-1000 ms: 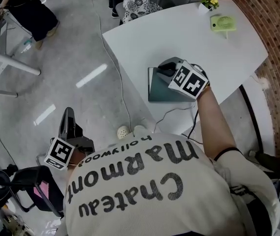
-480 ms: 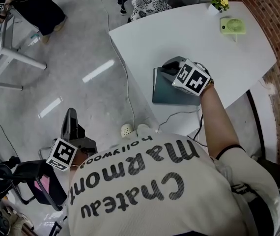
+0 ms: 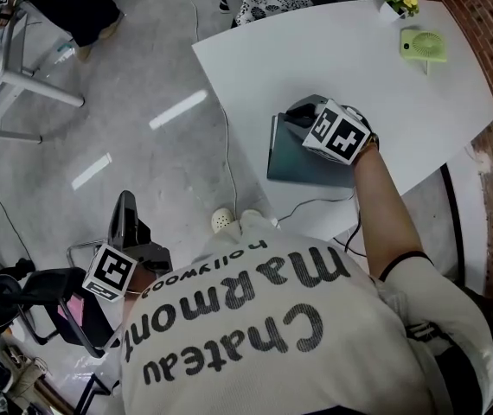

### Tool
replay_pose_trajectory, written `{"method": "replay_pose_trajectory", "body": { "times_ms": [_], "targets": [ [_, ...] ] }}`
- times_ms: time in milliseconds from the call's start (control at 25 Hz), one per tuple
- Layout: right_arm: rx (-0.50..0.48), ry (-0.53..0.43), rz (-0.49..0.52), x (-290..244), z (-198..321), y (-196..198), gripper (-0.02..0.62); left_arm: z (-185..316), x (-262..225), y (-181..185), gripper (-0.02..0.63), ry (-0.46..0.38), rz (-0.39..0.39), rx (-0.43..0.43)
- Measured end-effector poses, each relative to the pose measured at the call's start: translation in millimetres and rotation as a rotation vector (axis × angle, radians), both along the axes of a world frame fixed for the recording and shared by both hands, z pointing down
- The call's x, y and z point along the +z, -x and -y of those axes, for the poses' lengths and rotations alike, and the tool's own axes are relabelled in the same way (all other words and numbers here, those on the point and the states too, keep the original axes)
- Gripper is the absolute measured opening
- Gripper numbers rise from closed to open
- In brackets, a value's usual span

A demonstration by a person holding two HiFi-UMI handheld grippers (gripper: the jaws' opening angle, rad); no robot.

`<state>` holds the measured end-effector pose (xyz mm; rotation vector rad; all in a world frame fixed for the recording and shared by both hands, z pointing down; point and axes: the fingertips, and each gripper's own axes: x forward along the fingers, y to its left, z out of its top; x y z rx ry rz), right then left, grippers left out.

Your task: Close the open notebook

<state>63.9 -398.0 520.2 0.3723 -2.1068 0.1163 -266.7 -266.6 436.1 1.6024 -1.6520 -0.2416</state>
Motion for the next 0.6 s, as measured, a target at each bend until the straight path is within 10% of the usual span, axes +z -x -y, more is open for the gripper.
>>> {"method": "replay_pose_trajectory", "body": {
  "times_ms": [600],
  "targets": [
    [-0.019,-0.008,0.0,20.2,4.4,-2.4,0.067,-21.2,43.9,-13.8,0.002,0.109,-0.011,-0.018]
  ]
}}
